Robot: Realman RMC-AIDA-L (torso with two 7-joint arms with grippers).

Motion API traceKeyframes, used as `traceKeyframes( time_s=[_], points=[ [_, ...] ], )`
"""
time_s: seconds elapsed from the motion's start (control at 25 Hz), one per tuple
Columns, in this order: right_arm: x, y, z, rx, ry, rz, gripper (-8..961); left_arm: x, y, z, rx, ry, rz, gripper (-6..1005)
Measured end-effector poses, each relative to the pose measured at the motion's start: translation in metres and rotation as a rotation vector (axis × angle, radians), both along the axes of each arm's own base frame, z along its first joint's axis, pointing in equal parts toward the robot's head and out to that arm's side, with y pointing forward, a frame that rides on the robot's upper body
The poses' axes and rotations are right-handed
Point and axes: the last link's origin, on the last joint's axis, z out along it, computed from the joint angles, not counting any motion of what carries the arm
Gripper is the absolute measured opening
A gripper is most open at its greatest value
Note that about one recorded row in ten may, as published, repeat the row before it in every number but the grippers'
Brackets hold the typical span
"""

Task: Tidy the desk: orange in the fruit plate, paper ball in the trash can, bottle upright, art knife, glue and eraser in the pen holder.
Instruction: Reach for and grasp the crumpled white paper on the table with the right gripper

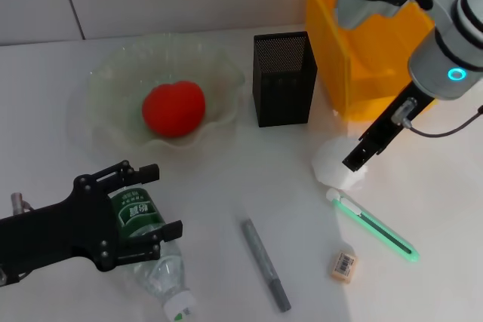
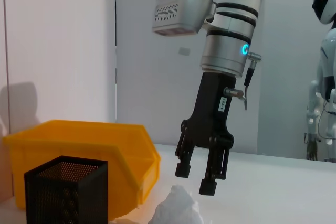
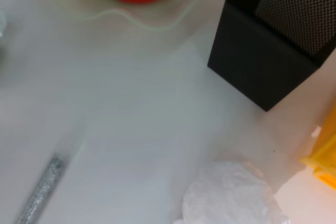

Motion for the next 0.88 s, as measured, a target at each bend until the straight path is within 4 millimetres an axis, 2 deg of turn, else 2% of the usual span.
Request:
traceKeyframes(
  time_s=[0.4,0.88],
  points=[
    [0.014,0.01,-0.024,-0.009,-0.014,-0.008,764,0.0,-0.002,-0.003,-0.014,-0.001,-0.002,853],
    [0.023,0.017,-0.037,0.002,-0.008,-0.017,762,0.003,-0.005,-0.009,-0.039,-0.002,-0.021,852]
  ],
)
